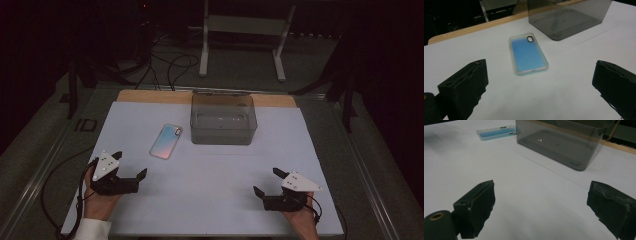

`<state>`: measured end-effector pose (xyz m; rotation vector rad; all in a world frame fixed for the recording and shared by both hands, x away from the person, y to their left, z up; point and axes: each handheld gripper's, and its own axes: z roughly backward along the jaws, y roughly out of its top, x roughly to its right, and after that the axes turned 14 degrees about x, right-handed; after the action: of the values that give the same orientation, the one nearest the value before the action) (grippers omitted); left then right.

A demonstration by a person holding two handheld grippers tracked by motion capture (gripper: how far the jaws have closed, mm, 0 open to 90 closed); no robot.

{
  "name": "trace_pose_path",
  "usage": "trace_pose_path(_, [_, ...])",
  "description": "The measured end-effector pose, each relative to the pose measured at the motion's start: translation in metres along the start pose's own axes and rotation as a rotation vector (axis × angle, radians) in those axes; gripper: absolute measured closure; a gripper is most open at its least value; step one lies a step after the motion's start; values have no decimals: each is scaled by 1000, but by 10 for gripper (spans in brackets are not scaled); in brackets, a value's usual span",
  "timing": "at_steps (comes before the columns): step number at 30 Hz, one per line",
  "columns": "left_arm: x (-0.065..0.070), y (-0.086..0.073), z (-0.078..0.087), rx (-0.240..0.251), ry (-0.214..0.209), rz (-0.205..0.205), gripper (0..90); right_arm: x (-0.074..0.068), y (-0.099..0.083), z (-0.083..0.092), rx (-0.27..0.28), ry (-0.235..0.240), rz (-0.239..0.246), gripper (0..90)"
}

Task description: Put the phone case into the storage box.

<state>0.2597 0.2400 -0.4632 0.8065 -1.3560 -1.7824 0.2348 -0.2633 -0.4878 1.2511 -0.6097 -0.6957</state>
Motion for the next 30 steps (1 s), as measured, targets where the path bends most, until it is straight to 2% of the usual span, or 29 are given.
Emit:
trace_pose_path(6, [-5,6,-15,-39,-16,-23,15,0,0,0,-2,4,1,80])
trace_pose_path(17, [-14,12,-47,-105,-29,-38,24,-1,1,-1,-4,1,5,80])
trace_pose_path(30, [-22,14,-77,-154,-32,-50,28,-1,1,0,-7,2,11,80])
